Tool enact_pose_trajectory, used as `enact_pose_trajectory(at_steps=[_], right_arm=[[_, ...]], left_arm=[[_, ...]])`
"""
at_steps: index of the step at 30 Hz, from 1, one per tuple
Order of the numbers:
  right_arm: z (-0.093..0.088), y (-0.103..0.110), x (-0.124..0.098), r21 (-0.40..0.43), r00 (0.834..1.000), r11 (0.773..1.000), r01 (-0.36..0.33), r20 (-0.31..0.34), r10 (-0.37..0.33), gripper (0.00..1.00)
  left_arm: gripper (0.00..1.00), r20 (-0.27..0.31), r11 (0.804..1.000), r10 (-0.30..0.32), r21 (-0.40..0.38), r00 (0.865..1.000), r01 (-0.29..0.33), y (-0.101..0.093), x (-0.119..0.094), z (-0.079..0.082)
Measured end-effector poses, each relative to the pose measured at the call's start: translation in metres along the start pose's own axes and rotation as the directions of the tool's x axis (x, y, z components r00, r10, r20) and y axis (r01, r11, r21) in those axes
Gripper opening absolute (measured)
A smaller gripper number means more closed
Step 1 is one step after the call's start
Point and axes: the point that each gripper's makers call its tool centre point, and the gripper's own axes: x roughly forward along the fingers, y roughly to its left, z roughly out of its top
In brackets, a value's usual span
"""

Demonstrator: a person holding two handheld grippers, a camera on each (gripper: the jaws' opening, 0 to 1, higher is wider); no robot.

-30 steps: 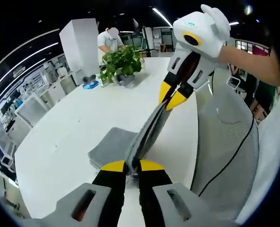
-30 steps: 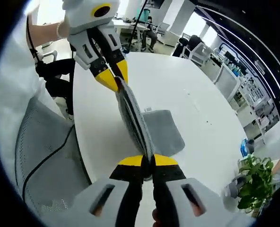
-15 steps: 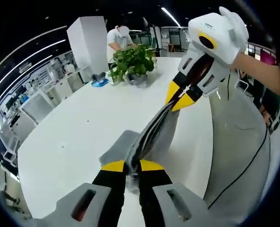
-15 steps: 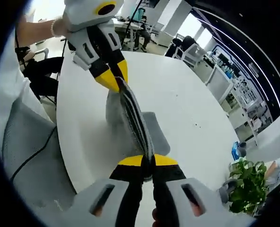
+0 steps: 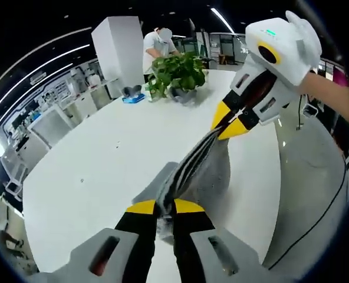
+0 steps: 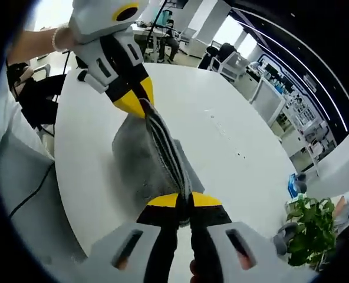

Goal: Fold the towel on the table until its edges align and the towel forms a compact rectangular stack.

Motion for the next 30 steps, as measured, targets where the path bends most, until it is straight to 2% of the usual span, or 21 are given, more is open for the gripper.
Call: enact_pose_trajectory(at_steps=[8, 19, 30], right_arm=[[-0.007, -0.010, 0.023, 0.031, 1.000, 0.999, -0.023, -0.018, 0.023, 0.03], [-0.019, -0.026, 0.060, 0.103, 0.999, 0.994, -0.031, -0.021, 0.034, 0.03], [-0.037, -0.031, 0.101, 0.170, 0.997, 0.983, -0.066, -0.032, 0.072, 0.04]], left_arm=[[0.09, -0.026, 1.000, 0.000, -0.014, 1.000, -0.001, 0.008, 0.019, -0.007], [0.09, -0.062, 0.995, 0.017, -0.093, 0.998, -0.023, 0.027, 0.054, -0.016], [0.10, -0.121, 0.991, -0.014, -0.133, 0.992, -0.002, 0.035, 0.094, -0.040]])
